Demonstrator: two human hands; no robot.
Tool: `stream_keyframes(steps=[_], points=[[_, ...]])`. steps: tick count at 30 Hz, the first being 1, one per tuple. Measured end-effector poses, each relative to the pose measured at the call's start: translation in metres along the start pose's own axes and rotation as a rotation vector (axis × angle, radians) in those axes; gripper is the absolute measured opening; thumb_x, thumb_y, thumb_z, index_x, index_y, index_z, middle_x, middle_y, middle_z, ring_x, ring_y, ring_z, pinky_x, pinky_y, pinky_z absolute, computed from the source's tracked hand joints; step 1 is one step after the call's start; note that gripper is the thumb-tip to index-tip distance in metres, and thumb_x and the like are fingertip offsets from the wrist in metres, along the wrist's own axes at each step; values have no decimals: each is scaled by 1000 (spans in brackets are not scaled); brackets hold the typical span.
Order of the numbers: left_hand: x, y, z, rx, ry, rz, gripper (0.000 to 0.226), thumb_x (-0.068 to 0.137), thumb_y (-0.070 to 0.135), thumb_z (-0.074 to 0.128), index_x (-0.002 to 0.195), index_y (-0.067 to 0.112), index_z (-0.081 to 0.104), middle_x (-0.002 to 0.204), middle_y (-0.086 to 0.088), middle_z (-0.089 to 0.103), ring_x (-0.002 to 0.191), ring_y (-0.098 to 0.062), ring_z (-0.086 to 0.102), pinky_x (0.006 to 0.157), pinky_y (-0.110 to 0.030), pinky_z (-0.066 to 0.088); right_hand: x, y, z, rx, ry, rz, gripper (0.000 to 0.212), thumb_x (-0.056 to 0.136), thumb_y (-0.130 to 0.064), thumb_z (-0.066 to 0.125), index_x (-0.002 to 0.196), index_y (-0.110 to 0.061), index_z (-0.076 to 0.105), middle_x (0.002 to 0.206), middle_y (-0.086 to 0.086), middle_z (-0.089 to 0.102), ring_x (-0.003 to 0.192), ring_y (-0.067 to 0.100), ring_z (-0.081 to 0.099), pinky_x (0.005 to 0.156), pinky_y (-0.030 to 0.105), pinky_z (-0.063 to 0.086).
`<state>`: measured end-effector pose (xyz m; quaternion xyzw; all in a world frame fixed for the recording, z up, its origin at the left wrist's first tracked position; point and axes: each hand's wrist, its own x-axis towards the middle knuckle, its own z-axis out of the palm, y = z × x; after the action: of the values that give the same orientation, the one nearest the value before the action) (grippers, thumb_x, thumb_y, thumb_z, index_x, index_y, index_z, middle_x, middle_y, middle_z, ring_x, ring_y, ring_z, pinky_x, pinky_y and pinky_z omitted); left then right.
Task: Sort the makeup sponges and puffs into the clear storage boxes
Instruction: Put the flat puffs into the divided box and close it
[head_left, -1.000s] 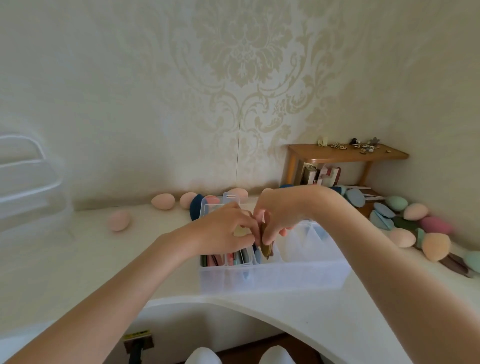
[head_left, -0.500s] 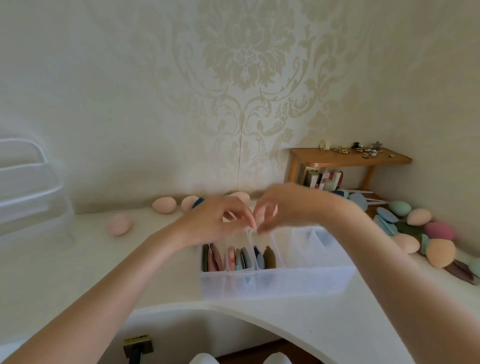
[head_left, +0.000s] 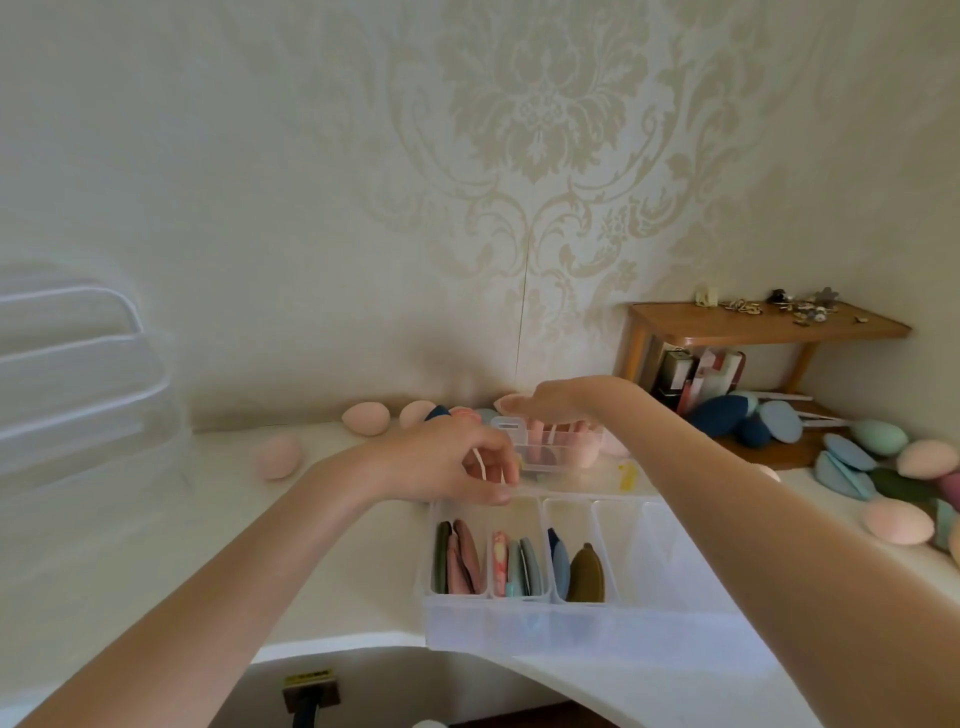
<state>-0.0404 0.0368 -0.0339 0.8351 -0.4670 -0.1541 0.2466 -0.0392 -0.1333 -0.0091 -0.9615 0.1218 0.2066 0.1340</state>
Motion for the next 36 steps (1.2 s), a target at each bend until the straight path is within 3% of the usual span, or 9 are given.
stream_keyframes(steps=[3,6,11,15,19,24,28,33,36], points=[[0,2,1,15,15,-22,9,83,34,65,90,28,63,96,4,62,75,0,52,76,-19,46,0,-9,6,11,-21,-45,51,100,-44,19,137,-18,41,139,7,44,129,28,40,107,40,30],[0,3,2,15,25,-19,15,84,31,65,95,20,64,98,-2,64,75,-4,52,73,-19,46,3,-9,11,103,-26,-65,43,100,-41,22,124,-18,50,119,4,54,112,27,49,103,40,36],[2,0,8,37,101,-4,9,85,28,63,91,22,63,96,-2,63,72,-1,51,75,-20,47,6,4,-4,230,301,-85,50,98,-34,38,103,6,67,63,0,54,57,14,46,56,22,37],[13,-4,11,52,183,10,1,86,24,59,87,23,60,89,7,61,73,-1,52,79,-24,47,-5,16,-29,407,527,-166,35,94,-18,47,91,5,73,43,-7,60,48,3,49,48,8,39],[30,-8,7,79,209,-22,6,88,24,57,91,20,60,84,15,57,81,-3,53,77,-18,43,-26,25,-40,383,449,-222,24,89,-13,57,91,4,73,90,16,74,63,12,55,67,16,48],[42,-3,6,98,192,-65,9,86,22,59,95,21,61,96,7,58,91,-10,54,81,-20,42,-57,36,-34,137,257,-204,26,87,-13,60,100,6,70,104,21,71,79,23,63,95,33,50],[34,20,10,42,264,75,17,89,17,55,104,19,63,105,6,53,93,-3,50,79,-14,38,-83,43,-29,96,193,-282,16,85,-21,64,88,-10,75,82,1,74,70,8,64,61,7,46],[26,32,36,-6,96,127,24,90,17,53,105,28,68,116,13,59,113,4,39,79,6,29,-97,40,-22,60,143,-319,14,81,-24,69,90,-13,72,78,-6,69,69,2,60,66,13,42],[23,31,35,-31,102,128,26,89,15,54,106,29,68,113,14,60,107,10,36,76,7,31,-99,40,-21,77,153,-327,13,80,-25,70,88,-14,71,73,-10,67,65,0,59,64,13,41]])
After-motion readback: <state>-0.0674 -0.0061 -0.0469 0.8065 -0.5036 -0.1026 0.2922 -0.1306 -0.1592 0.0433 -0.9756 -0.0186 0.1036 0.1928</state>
